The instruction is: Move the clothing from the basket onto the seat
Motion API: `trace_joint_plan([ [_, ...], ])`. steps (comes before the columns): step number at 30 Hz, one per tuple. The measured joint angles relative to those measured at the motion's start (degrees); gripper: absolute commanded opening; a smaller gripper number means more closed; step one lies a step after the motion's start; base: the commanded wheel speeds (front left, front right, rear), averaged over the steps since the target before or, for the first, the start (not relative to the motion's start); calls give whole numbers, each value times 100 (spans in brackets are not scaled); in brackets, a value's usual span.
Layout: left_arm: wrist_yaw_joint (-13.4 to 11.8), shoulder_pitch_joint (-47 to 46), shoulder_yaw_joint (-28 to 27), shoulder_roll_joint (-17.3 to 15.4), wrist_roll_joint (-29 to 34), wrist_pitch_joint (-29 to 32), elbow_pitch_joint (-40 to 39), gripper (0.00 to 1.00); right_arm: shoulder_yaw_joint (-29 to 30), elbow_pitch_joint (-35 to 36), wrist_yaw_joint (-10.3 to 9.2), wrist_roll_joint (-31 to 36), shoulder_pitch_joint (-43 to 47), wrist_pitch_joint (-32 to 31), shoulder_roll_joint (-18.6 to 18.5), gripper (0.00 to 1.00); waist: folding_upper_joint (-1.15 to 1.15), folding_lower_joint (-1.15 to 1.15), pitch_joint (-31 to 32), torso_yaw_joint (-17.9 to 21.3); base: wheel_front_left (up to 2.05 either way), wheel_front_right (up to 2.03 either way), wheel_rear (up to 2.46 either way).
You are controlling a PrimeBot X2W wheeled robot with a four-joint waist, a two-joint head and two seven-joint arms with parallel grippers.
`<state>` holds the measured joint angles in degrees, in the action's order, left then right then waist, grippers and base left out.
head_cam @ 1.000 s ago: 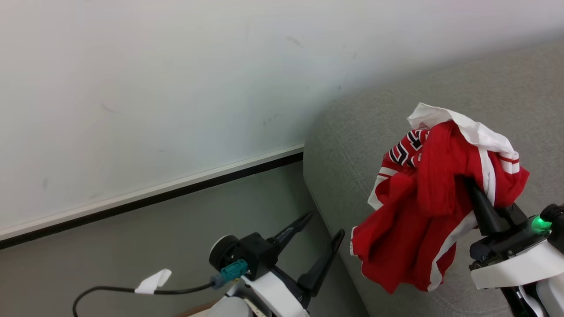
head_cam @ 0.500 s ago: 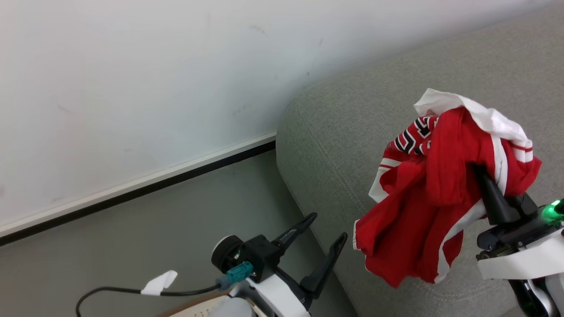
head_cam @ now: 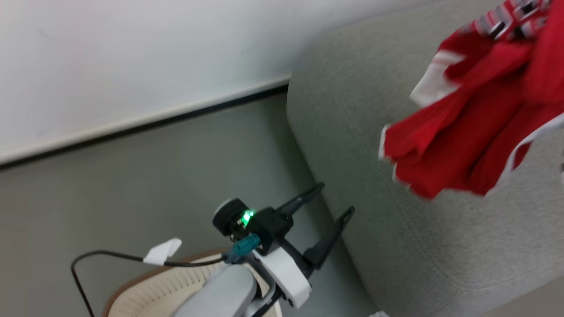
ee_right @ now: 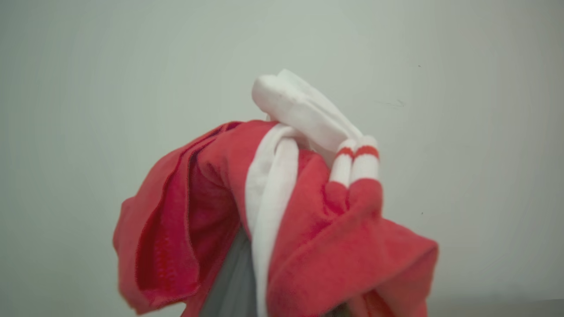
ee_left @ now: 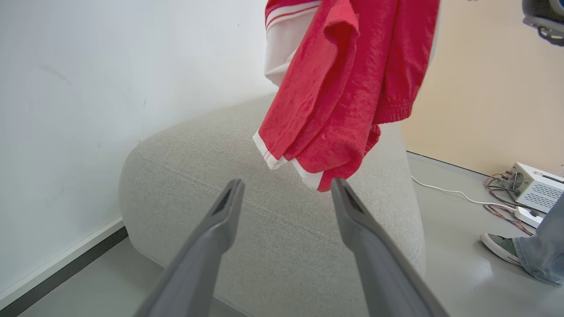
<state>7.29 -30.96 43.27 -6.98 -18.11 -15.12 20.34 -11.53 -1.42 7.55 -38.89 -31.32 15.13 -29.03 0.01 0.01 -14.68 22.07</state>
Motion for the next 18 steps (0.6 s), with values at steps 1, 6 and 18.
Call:
trace_joint_plan([
  [1,1,-84,13,-26,19,2,1,100,87,-20,0,-18,-116,0,-70,0,0,0,-116,-35,0,0,0],
  [6,9,-495,66,-147,81,30,-33,100,608,-181,0,-287,-638,1,-441,0,0,1,-748,-238,0,0,0],
  [18,-25,-1109,0,-307,234,62,-260,100,1489,-925,0,-549,-1369,0,-1113,0,-1,1,-2133,-736,0,0,0],
])
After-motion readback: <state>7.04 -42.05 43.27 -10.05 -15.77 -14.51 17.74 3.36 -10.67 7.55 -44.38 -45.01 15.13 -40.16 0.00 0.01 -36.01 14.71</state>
